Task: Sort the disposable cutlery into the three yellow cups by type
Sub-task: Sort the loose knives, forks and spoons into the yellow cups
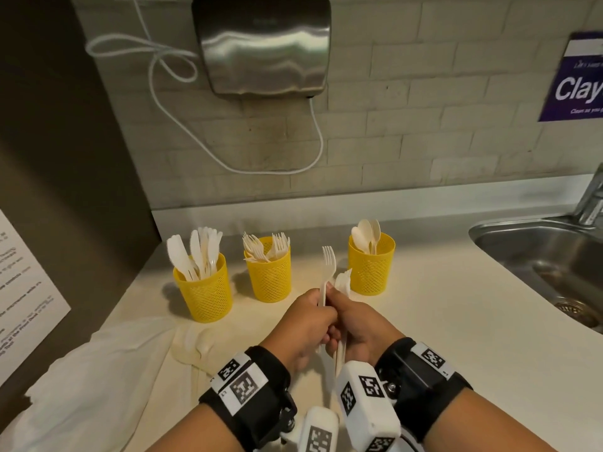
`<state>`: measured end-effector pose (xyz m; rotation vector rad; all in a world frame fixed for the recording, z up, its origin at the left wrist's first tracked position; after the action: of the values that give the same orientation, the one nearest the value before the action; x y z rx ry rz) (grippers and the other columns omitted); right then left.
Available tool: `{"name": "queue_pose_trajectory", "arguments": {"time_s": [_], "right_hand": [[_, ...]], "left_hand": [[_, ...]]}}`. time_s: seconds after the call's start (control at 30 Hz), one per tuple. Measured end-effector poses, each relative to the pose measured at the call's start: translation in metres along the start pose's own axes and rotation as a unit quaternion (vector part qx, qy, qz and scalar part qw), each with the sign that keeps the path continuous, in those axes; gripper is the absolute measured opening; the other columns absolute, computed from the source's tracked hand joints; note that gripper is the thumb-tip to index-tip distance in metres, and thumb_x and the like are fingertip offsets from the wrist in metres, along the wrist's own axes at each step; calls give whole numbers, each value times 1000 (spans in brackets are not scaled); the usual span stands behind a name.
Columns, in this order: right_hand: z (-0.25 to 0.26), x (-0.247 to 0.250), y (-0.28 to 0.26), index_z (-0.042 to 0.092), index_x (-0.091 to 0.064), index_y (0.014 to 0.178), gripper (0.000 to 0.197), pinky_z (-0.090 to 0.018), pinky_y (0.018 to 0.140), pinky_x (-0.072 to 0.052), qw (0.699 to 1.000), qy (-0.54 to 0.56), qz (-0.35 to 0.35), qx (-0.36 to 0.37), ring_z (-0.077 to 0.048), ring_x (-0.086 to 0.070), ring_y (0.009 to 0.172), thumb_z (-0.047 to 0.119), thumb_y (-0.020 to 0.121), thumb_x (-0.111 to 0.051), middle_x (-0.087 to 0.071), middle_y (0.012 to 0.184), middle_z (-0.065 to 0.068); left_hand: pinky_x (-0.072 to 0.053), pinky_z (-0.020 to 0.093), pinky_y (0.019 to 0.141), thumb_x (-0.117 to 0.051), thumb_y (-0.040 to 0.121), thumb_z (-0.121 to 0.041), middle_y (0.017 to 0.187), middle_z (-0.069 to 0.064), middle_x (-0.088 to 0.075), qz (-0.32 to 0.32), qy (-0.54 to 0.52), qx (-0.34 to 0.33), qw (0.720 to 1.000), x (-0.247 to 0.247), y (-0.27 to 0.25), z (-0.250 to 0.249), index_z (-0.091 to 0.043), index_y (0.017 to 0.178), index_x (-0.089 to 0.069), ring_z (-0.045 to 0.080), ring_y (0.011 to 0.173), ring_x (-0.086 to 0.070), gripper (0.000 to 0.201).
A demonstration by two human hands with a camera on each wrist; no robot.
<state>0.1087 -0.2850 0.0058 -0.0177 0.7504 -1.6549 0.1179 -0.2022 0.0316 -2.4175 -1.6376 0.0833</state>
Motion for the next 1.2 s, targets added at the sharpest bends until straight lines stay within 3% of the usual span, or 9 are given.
{"name": "queue_pose_trajectory", "arguments": {"time_s": [0.2,0.27,0.37,0.5,0.67,0.8,0.97,1.07,1.2], "right_hand": [[0,6,0,12,-66,74,40,-18,38,-30,1000,-18,16,-20,-14,-43,39,48,89,-57,-51,50,-6],[2,1,-1,13,-64,67,38,-19,40,-29,999,-18,25,-27,-14,-42,43,40,91,-52,-51,54,-4],[11,-7,-2,12,-55,62,35,-21,44,-29,1000,-20,20,-10,-15,-40,43,27,90,-41,-47,52,-4],[19,-15,-1,12,-56,67,37,-23,46,-32,1000,-14,17,14,-15,-41,44,28,93,-35,-46,52,-4],[16,-22,1,5,-64,87,35,-27,53,-43,998,55,42,9,-21,-50,55,23,94,-34,-53,61,-11],[17,-25,-3,6,-62,86,25,-20,39,-43,994,77,59,60,-17,-50,44,4,96,-39,-54,59,-11],[15,-22,6,10,-48,102,17,-24,46,-45,995,68,3,77,-16,-50,50,6,101,-32,-50,67,-8],[19,-6,12,16,-45,96,18,-28,55,-41,992,90,-18,83,-16,-44,58,6,100,-31,-43,69,-6],[33,16,9,15,-48,99,17,-31,59,-43,983,144,-20,110,-17,-45,61,4,99,-35,-46,71,-6]], "left_hand": [[-37,24,40,-47,80,9,63,13,-53,38,-6,-14,999,-5,1,5,-6,95,-56,17,44,-47,23],[-40,24,43,-49,79,8,67,12,-56,27,7,-22,999,-2,4,6,-8,93,-59,16,47,-50,23],[-37,20,40,-54,83,3,59,6,-54,-6,36,-43,998,3,9,3,-11,82,-60,10,40,-47,15],[-39,19,38,-58,86,-2,63,10,-56,-41,54,-70,995,10,18,-5,-13,78,-62,15,44,-49,14],[-33,18,38,-54,88,-7,58,3,-51,-78,-7,-38,996,20,28,-4,-12,79,-59,7,38,-44,11],[-37,21,47,-51,89,-1,66,6,-55,-84,-112,-7,990,30,33,2,-10,84,-56,13,54,-48,11],[-48,22,62,-44,97,-3,83,5,-63,-85,-112,-19,990,44,33,-10,-12,89,-53,14,68,-58,15],[-48,26,74,-41,96,2,85,6,-60,-94,-150,-83,981,72,29,-41,-11,91,-53,15,77,-56,18],[-45,34,88,-37,96,4,81,3,-57,-165,-151,-189,956,119,37,-90,-16,91,-50,17,85,-57,24]]}}
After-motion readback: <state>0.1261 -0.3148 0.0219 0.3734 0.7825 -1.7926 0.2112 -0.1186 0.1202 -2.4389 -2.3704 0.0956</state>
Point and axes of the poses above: each hand's wrist, its own y-axis towards the middle knuckle, its own x-axis out of the back of the hand, z = x × y, the point moved 4 cm from there along y, towards the middle knuckle
